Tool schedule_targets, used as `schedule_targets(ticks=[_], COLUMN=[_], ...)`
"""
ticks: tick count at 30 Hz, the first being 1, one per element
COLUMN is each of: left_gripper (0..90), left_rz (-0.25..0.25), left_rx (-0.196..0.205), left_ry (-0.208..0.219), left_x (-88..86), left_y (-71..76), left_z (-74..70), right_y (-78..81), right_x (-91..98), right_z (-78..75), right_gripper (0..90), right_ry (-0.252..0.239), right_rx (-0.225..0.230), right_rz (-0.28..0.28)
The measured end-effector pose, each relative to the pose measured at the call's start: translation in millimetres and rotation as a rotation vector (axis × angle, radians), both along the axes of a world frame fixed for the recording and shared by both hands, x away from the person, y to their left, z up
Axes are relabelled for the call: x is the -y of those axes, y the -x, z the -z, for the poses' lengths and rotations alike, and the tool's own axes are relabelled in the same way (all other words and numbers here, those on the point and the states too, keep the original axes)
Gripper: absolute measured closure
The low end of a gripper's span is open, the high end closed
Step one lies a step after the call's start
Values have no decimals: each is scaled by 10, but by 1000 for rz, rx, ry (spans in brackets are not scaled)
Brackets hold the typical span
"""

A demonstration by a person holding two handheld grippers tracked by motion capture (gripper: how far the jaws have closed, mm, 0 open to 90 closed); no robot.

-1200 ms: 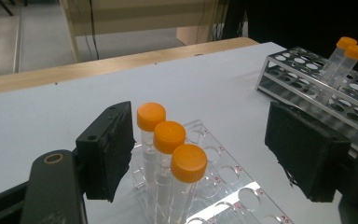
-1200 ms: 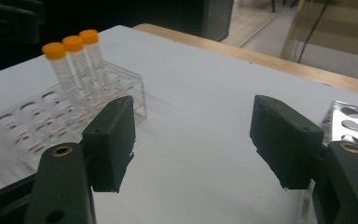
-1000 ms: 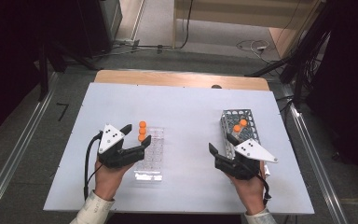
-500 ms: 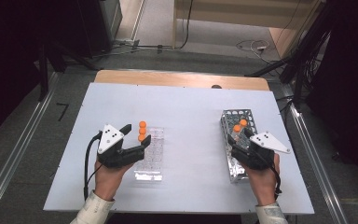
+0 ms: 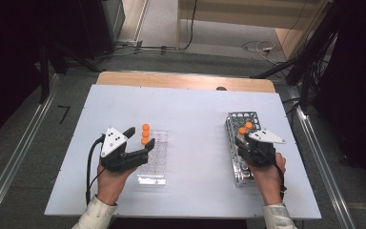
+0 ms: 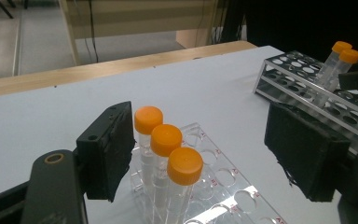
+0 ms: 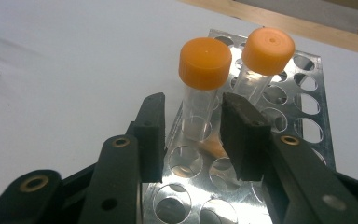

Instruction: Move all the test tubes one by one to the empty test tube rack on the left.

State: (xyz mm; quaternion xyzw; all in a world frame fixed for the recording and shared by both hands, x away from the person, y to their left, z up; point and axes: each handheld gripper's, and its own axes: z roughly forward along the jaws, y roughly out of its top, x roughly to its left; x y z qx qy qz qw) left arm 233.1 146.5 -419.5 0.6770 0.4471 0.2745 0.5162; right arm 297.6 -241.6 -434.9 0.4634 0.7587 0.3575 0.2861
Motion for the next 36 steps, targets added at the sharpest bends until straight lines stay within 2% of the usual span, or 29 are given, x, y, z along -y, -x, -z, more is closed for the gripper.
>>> schedule_targets(ticks=[4,9,11,14,17,32,36], left_gripper=[243,245,246,246,247,247,246], left_rz=[5,6,6,7,8,7,9], left_rx=[-3,-3,-3,-2,-1,-2,-3], left_ry=[-4,-3,-2,-2,-2,1,-2], left_x=[13,18,16,13,13,7,9], left_y=[0,7,8,10,13,14,12], left_z=[4,1,0,-1,-2,-5,-1], right_y=[-50,-142,-161,-203,-216,-99,-59], right_x=[0,-44,-59,-81,-81,-43,-39], right_z=[-11,2,-2,5,2,-116,-169], right_gripper=[601,645,663,697,709,716,717], right_ry=[1,38,41,56,50,12,6], right_rx=[-20,-72,-66,-86,-92,-35,-1], right_rz=[6,13,13,21,23,22,17])
